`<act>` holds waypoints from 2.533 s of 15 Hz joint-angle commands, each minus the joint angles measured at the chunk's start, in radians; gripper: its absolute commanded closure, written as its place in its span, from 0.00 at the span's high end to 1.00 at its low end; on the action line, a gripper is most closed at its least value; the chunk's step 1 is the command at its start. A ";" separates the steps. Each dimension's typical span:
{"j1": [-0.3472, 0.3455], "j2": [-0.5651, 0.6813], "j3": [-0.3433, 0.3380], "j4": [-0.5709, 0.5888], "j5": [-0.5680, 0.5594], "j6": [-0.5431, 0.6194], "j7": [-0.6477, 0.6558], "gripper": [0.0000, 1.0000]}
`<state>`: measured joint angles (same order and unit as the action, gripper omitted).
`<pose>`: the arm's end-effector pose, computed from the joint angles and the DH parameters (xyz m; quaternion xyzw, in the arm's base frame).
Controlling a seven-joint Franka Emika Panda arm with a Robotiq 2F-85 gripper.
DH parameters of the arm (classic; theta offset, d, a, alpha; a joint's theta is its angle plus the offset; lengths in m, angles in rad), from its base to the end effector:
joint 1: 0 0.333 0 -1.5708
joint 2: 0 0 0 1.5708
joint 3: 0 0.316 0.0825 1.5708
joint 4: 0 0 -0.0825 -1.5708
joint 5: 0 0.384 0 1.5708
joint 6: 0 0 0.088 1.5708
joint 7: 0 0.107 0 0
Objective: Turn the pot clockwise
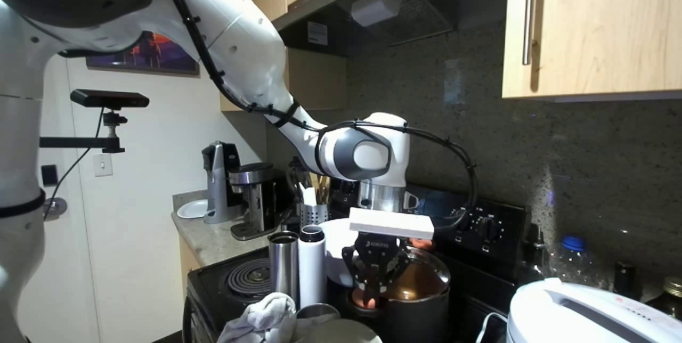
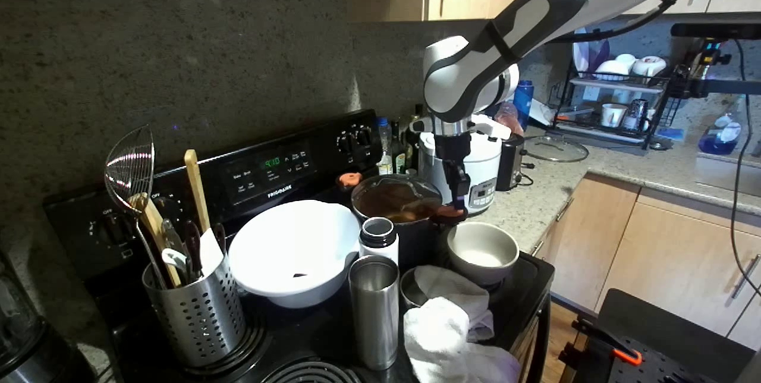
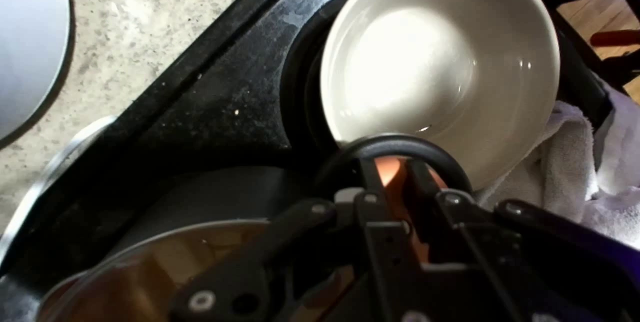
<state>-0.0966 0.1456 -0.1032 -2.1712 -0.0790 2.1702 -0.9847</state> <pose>0.5258 -0.1093 0.3155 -0.9111 -0.4038 0.0820 0.0089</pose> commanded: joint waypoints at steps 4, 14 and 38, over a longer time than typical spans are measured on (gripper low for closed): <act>-0.002 -0.029 0.002 -0.008 -0.045 -0.012 0.289 0.05; 0.008 -0.034 0.008 -0.009 -0.064 -0.031 0.656 0.05; 0.064 -0.033 0.015 -0.006 -0.018 -0.038 1.361 0.05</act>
<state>-0.0395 0.1354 -0.0905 -2.1712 -0.0998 2.1429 0.2995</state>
